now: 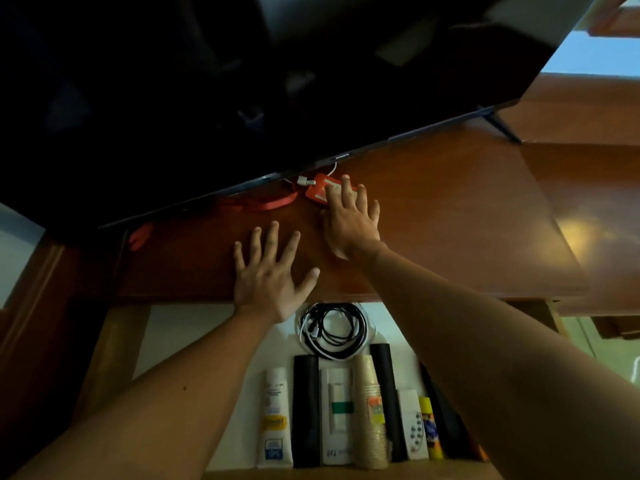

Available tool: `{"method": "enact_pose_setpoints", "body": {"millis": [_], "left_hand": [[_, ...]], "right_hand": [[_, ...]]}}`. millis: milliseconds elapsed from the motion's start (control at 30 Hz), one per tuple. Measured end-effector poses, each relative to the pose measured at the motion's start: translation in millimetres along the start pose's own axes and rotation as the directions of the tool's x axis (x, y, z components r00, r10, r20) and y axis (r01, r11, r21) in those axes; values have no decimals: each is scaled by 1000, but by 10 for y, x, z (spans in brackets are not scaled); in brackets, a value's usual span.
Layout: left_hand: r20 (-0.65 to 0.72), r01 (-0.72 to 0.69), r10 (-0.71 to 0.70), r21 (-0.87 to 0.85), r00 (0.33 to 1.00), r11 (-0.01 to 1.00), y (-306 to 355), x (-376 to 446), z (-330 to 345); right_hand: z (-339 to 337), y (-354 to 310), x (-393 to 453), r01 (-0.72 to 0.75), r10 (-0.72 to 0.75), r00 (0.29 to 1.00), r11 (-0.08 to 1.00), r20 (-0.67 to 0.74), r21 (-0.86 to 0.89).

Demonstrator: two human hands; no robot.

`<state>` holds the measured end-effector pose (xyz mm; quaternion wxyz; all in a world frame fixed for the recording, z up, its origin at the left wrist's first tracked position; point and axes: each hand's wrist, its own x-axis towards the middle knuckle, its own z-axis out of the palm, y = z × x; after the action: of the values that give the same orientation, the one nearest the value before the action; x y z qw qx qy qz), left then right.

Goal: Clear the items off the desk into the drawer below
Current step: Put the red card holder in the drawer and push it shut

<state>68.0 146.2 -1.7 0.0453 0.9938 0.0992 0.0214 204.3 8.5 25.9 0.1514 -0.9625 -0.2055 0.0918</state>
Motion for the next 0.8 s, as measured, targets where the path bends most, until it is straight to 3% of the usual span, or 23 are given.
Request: {"method": "enact_pose_setpoints", "body": {"millis": [133, 467, 600, 800], "left_hand": [[-14, -3, 3, -12, 1000, 1000, 3, -5, 6], [23, -9, 9, -14, 1000, 1000, -5, 2, -24], [48, -10, 11, -10, 999, 1000, -8, 6, -39], [145, -23, 26, -22, 989, 999, -30, 26, -96]], "right_hand": [[26, 66, 109, -50, 50, 997, 999, 63, -9], [-112, 148, -50, -101, 101, 993, 995, -61, -6], [-179, 122, -126, -226, 238, 964, 968, -114, 113], [-269, 159, -395, -324, 333, 943, 892, 28, 314]]}}
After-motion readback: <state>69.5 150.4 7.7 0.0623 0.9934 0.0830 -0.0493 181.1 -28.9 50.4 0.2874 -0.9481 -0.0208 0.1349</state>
